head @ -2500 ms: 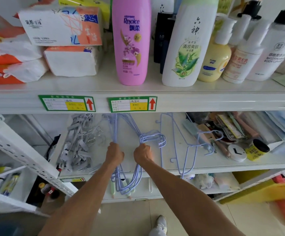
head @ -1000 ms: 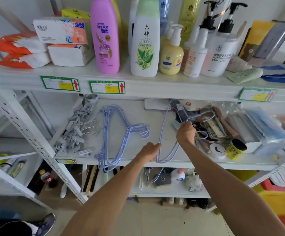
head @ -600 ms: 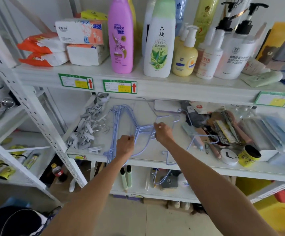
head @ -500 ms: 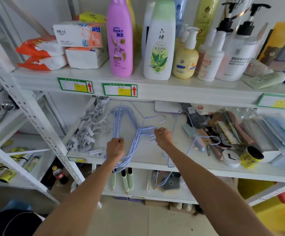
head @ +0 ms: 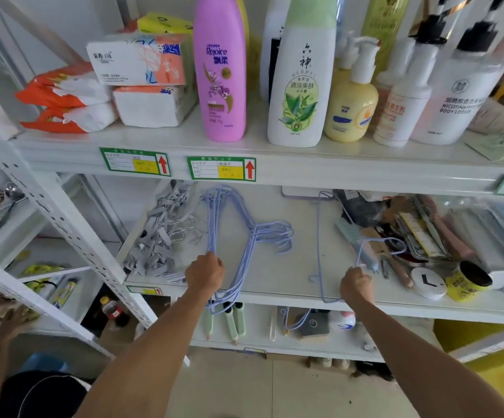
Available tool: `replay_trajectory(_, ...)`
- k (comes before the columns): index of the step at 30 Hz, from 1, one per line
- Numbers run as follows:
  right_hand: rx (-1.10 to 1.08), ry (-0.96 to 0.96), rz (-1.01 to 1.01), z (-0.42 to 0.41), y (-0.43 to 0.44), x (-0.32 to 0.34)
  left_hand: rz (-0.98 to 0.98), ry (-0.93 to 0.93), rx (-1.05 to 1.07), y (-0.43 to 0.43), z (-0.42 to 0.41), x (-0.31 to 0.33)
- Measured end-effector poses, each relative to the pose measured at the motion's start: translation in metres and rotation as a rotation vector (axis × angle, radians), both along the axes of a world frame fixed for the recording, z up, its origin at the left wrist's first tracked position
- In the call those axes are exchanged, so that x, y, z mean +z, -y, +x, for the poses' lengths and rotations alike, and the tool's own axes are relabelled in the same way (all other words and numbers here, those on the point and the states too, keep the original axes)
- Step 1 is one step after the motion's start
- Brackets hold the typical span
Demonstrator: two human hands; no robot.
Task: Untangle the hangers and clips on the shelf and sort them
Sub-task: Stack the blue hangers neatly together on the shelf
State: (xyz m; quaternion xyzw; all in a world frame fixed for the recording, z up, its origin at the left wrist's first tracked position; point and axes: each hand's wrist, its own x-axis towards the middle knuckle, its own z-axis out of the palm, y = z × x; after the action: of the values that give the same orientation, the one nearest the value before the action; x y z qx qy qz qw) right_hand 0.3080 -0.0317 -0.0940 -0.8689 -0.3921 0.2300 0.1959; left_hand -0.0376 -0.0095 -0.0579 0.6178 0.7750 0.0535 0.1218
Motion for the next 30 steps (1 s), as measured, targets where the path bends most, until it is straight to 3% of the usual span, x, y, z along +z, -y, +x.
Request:
replay_trajectory(9,0.026,0.110,0.046,-0.005,-0.024,0.041,-0.044,-0.070,-0.044,-0.003,-0.005,-0.011)
replay_trajectory(11,0.009,0.095,0.088,-0.008,-0.026,0.052,-0.034,-0.079,-0.030,-0.003,-0.004,-0.010)
replay_trajectory(14,-0.101,-0.073,0.155,-0.021,-0.029,0.063,0.102,-0.103,-0.017,-0.001,0.005,0.003)
replay_trajectory(15,-0.117,-0.152,0.190,-0.028,-0.031,0.062,0.147,-0.040,-0.032,-0.002,0.010,0.007)
replay_trajectory(18,-0.105,-0.412,0.354,-0.071,-0.030,0.060,0.121,0.466,-0.058,-0.007,0.029,0.026)
replay_trajectory(21,0.021,-0.506,0.378,-0.126,-0.024,0.066,0.019,0.941,0.053,-0.012,0.043,0.040)
replay_trajectory(22,0.078,-0.504,0.362,-0.144,-0.021,0.067,0.012,1.005,0.072,-0.013,0.044,0.040)
replay_trajectory(23,0.135,-0.475,0.339,-0.160,-0.018,0.065,0.029,1.007,0.064,-0.015,0.042,0.036)
replay_trajectory(25,0.232,-0.422,0.289,-0.189,-0.015,0.059,0.081,0.821,0.076,-0.017,0.032,0.031)
replay_trajectory(30,0.262,-0.424,0.156,-0.231,-0.010,0.043,0.029,0.475,0.185,-0.024,-0.009,-0.001)
